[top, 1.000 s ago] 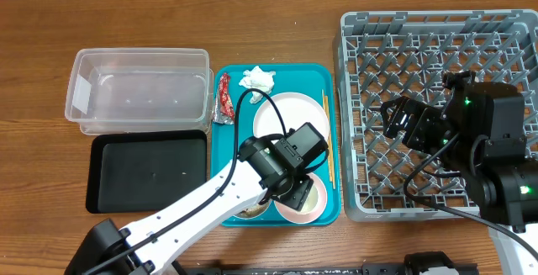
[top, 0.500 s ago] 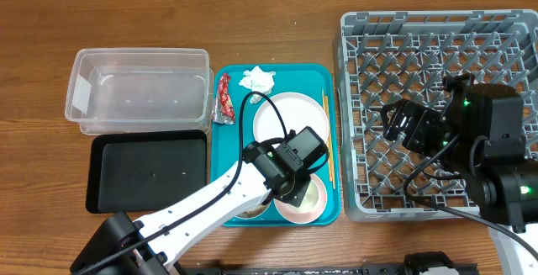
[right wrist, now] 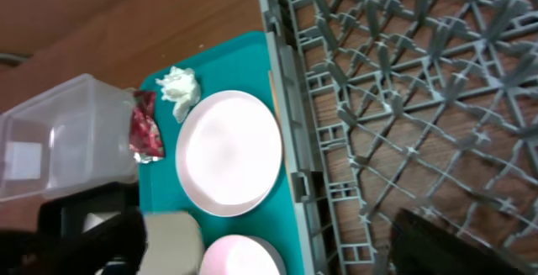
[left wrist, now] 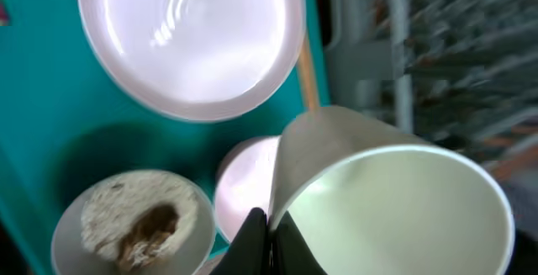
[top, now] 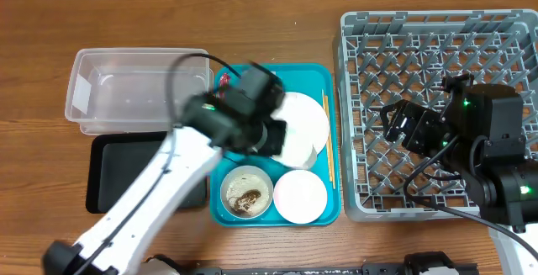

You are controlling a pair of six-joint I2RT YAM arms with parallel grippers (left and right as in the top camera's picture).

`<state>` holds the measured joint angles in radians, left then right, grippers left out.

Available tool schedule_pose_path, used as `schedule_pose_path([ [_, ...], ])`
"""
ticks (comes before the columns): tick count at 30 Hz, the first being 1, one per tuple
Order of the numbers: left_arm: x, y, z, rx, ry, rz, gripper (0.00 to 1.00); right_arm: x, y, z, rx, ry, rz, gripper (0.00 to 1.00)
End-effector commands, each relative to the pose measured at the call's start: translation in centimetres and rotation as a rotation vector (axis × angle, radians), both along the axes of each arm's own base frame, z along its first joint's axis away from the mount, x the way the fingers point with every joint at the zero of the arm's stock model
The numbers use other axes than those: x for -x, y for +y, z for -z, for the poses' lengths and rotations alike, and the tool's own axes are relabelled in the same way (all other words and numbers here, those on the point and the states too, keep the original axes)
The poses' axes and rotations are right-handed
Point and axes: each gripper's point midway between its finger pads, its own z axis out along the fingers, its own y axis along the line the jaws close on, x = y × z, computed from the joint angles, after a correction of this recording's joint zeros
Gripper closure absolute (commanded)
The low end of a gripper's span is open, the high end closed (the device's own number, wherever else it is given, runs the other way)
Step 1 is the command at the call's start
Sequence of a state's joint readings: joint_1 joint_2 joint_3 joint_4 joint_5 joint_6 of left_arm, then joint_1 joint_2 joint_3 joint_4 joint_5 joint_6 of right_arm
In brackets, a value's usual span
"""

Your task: Sort waste into correct bins and load items into the dishwasher

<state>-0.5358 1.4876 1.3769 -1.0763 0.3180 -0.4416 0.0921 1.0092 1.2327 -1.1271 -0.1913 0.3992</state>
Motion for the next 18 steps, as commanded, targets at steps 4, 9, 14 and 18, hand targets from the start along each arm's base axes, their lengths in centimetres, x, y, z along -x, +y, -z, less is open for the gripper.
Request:
schedule_pose_path([
  [4,-0.7,0.2,-8.3,0.590,0.009,0.157,0.96,0.1,5.0,-4.1,-0.201,-0.126,-0.247,0.19],
  [9,-0.2,1.3,-13.4,0.928,-0.043,0.287,0.96,2.5,10.5,-9.4,-0.396,-0.334,-0.671,0.20],
  [14,0.7,1.3,-15.3,1.043,-0.035,0.336,0.96,2.2,12.5,-9.9,-0.440,-0.352,-0.762,0.15],
  [18,0.8,1.3,-15.5,1.058,-0.043,0.349,0.96,2.7,14.7,-9.8,-0.476,-0.345,-0.863,0.13],
])
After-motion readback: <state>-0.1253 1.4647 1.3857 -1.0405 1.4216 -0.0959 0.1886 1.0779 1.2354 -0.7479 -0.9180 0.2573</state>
